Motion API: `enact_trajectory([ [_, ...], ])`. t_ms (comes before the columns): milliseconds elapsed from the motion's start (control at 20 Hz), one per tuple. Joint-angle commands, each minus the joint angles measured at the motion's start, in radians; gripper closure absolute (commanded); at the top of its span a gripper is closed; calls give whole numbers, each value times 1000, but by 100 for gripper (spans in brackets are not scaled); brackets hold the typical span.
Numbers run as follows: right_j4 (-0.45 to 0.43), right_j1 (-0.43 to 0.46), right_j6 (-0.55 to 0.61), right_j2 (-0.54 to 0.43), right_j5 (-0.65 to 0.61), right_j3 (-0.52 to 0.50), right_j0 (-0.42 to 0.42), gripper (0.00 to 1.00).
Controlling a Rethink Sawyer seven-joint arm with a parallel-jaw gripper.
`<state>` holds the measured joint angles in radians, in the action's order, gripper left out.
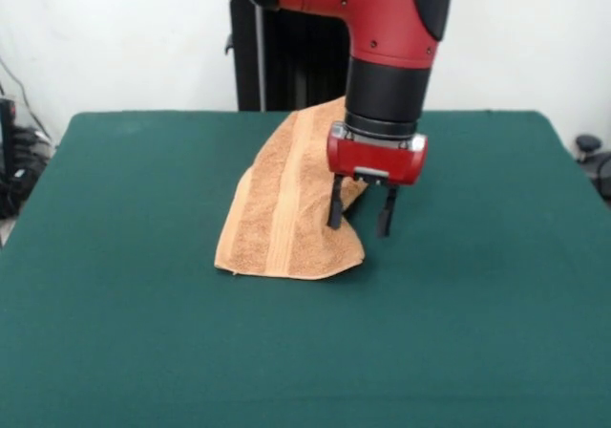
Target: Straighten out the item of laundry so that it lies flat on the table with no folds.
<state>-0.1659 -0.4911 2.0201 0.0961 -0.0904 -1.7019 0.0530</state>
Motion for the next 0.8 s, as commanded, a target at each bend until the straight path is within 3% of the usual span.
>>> enact_trajectory([
  [50, 25, -4, 108, 54, -132, 46, -65, 0],
  [400, 7, -91, 57, 104, -260, 67, -94, 0],
  [800, -4, -58, 58, 30, -204, 70, -36, 0],
])
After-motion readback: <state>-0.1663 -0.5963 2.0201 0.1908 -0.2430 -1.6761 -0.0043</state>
